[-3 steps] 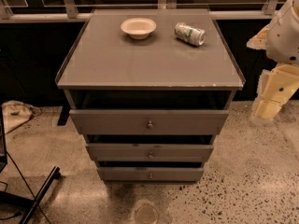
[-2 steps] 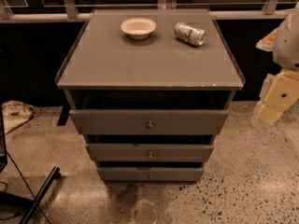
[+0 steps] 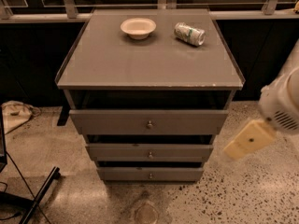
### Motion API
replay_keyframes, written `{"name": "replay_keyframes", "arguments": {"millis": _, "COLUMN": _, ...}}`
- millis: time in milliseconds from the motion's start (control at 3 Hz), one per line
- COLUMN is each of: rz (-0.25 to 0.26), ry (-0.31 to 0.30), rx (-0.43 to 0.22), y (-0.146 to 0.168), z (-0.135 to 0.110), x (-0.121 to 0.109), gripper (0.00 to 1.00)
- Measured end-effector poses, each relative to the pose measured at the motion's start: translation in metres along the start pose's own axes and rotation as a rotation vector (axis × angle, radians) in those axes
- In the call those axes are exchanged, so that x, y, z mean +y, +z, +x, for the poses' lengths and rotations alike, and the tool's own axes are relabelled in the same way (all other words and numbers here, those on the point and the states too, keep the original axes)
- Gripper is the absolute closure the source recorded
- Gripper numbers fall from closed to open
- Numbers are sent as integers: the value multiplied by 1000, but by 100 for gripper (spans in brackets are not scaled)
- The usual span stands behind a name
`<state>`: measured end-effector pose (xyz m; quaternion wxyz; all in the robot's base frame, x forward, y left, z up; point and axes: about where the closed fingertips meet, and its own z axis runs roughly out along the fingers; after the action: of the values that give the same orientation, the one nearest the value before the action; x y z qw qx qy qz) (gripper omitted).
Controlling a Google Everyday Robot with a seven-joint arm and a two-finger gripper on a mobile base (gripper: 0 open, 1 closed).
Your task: Open top drawer
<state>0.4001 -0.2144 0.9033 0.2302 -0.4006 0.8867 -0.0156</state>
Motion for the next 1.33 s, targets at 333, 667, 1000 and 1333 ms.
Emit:
{"name": "replay_keyframes", "arguments": {"millis": 333, "rz": -25, "ry": 140, "rx": -38, "y": 57, "z": 8, "x": 17, "gripper": 0}}
{"name": "replay_keyframes", "arguments": {"millis": 667, "rz": -30, "ry": 244, "rx": -93, "y": 112, "z": 8, "x": 17, "gripper": 0}}
{"name": "replay_keyframes", "arguments": {"millis": 1000, "rz": 19, "ry": 256, "rx": -160, "y": 113, "z": -7, "x": 2, "gripper": 17}}
{"name": "replay_keyframes", "arguments": {"millis": 1333, "rz": 20, "ry": 255, "rx": -161, "y": 113, "z": -7, "x": 2, "gripper": 41}}
